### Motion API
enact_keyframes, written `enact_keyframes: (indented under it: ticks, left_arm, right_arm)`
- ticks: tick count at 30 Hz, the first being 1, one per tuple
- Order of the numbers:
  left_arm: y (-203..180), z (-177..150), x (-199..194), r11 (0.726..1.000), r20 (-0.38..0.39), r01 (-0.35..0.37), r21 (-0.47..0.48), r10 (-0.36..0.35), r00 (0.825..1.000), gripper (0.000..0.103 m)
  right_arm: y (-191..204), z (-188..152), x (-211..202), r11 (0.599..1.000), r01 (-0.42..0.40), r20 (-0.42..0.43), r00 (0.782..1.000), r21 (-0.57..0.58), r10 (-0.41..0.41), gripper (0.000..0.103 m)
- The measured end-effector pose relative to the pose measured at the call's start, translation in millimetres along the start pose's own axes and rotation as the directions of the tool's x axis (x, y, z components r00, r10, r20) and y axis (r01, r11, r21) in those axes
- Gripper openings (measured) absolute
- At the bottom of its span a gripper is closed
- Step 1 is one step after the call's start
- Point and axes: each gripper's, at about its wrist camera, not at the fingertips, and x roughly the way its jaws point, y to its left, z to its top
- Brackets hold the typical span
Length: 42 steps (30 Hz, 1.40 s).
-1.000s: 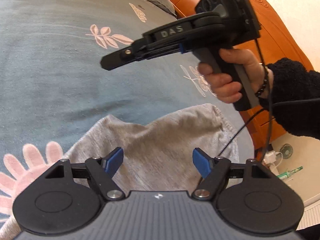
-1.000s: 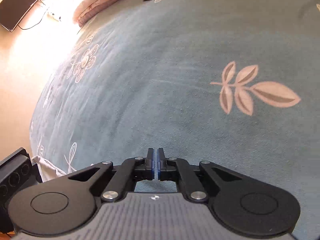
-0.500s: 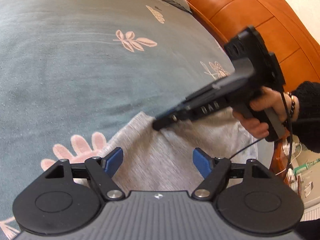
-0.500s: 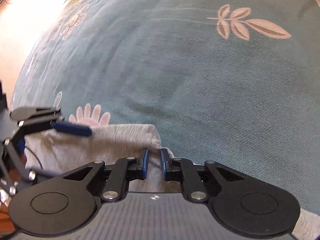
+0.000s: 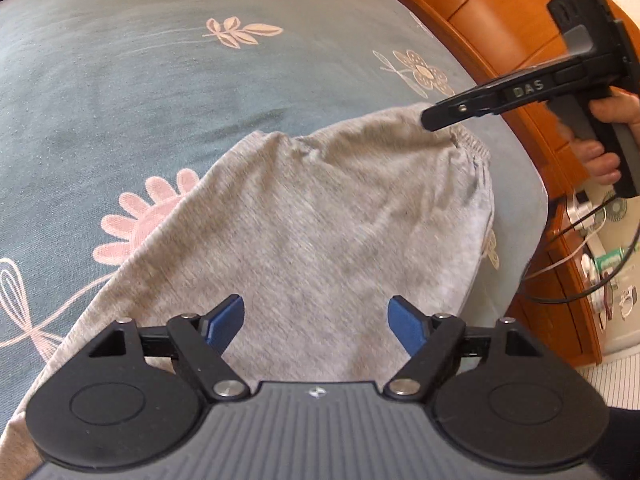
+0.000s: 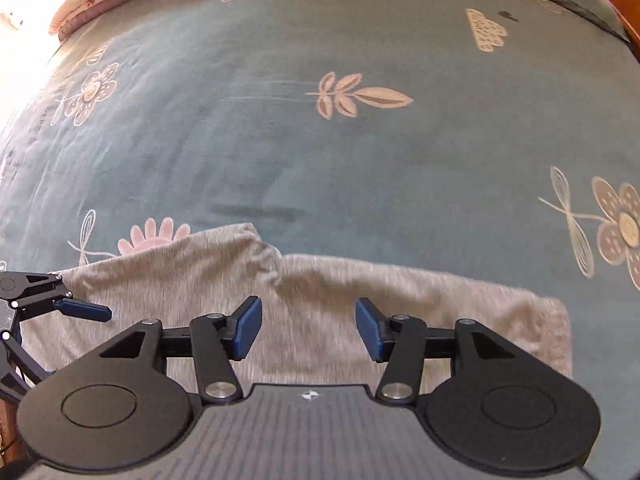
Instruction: Fold clothes
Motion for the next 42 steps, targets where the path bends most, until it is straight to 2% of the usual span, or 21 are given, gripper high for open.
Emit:
enact_keyframes:
  ticks: [1, 3, 5, 7, 10, 12, 14, 15, 16, 17, 19, 20, 22, 25, 29, 31, 33, 37, 40, 42]
  left_arm:
    - [-1.6, -5.2, -3.0, 1.000, -0.015, 0.002, 0.009, -0.002, 1.000, 0.081]
    - [-0.7, -15.3, -4.7, 1.000, -0.034, 0.000, 0.007, 0.000, 0.999, 0.082]
    - [1.6, -28.0, -1.3, 0.999, -0.041, -0.034, -0.010, 0.034, 0.999, 0.082]
    - [6.0, -40.2, 3.9, 0.994, -0.031, -0.092, -0.057, 0.091, 0.995, 0.082]
    - [14.3, -54.1, 12.1, 0.970, -0.019, -0.190, -0.155, 0.189, 0.982, 0.082]
    - [19.5, -60.0, 17.5, 0.943, -0.009, -0.252, -0.216, 0.256, 0.967, 0.082]
    - [16.9, -59.7, 19.4, 0.936, 0.025, -0.260, -0.237, 0.274, 0.961, 0.091]
    - [15.3, -58.7, 21.4, 0.933, 0.034, -0.263, -0.245, 0.280, 0.959, 0.096]
    - [14.0, -57.9, 23.1, 0.931, 0.043, -0.266, -0.251, 0.285, 0.958, 0.101]
    - [12.7, -57.5, 24.7, 0.929, 0.051, -0.269, -0.254, 0.290, 0.956, 0.102]
    - [9.1, -56.3, 27.1, 0.927, 0.052, -0.291, -0.238, 0.312, 0.949, 0.102]
    - [7.9, -56.0, 27.8, 0.928, 0.049, -0.297, -0.226, 0.316, 0.948, 0.102]
    - [8.2, -56.2, 27.7, 0.931, 0.049, -0.295, -0.215, 0.312, 0.949, 0.102]
    - [12.5, -57.5, 24.6, 0.927, 0.074, -0.272, -0.258, 0.300, 0.951, 0.102]
    - [21.2, -67.9, 17.3, 0.906, 0.176, -0.202, -0.371, 0.282, 0.943, 0.102]
    - [25.2, -74.5, 14.2, 0.905, 0.227, -0.163, -0.392, 0.267, 0.937, 0.102]
    - [23.7, -80.0, 14.0, 0.919, 0.261, -0.157, -0.361, 0.262, 0.929, 0.102]
    - [13.0, -92.5, 17.6, 0.944, 0.321, -0.198, -0.266, 0.280, 0.905, 0.102]
    - [7.5, -101.3, 19.6, 0.945, 0.377, -0.213, -0.250, 0.297, 0.877, 0.102]
    - [2.9, -102.6, 18.8, 0.946, 0.376, -0.228, -0.230, 0.303, 0.876, 0.102]
  right_arm:
    - [0.1, -13.4, -10.2, 0.999, 0.021, -0.005, 1.000, 0.036, -0.021, 0.070]
    - [5.5, -34.9, -16.7, 0.997, 0.031, -0.011, 0.999, 0.076, -0.031, 0.075]
    - [17.2, -50.5, -2.0, 0.997, 0.032, -0.030, 0.999, 0.072, -0.030, 0.077]
    - [32.0, -55.5, 23.0, 0.999, 0.033, -0.014, 0.999, 0.036, -0.032, 0.077]
    - [59.8, -57.1, 62.1, 0.998, 0.052, 0.062, 0.997, -0.040, -0.050, 0.077]
    - [77.3, -62.0, 82.6, 0.989, 0.115, 0.135, 0.986, -0.096, -0.101, 0.077]
    - [87.5, -71.6, 98.0, 0.977, 0.171, 0.189, 0.971, -0.127, -0.145, 0.080]
    - [90.2, -77.9, 103.8, 0.974, 0.189, 0.210, 0.964, -0.124, -0.160, 0.085]
    - [90.9, -84.2, 104.8, 0.973, 0.208, 0.241, 0.954, -0.097, -0.180, 0.095]
    - [89.2, -89.8, 105.3, 0.977, 0.204, 0.262, 0.948, -0.063, -0.182, 0.103]
    - [82.9, -100.8, 108.9, 0.987, 0.158, 0.286, 0.946, 0.001, -0.152, 0.103]
    - [81.3, -107.5, 108.2, 0.988, 0.151, 0.325, 0.933, 0.024, -0.151, 0.103]
    - [83.8, -113.8, 108.5, 0.985, 0.167, 0.356, 0.919, 0.036, -0.169, 0.103]
    - [84.7, -115.9, 107.5, 0.982, 0.169, 0.358, 0.914, 0.088, -0.189, 0.103]
    - [83.2, -120.0, 107.3, 0.983, 0.159, 0.376, 0.909, 0.089, -0.181, 0.103]
    - [81.4, -122.6, 107.8, 0.986, 0.147, 0.393, 0.904, 0.081, -0.167, 0.103]
    - [80.3, -124.9, 108.1, 0.988, 0.134, 0.408, 0.900, 0.080, -0.155, 0.103]
    - [82.9, -128.0, 108.8, 0.987, 0.141, 0.425, 0.891, 0.076, -0.160, 0.103]
    - [85.3, -132.6, 109.5, 0.987, 0.151, 0.454, 0.877, 0.054, -0.159, 0.103]
    - [84.3, -134.2, 106.0, 0.990, 0.138, 0.455, 0.880, 0.029, -0.136, 0.103]
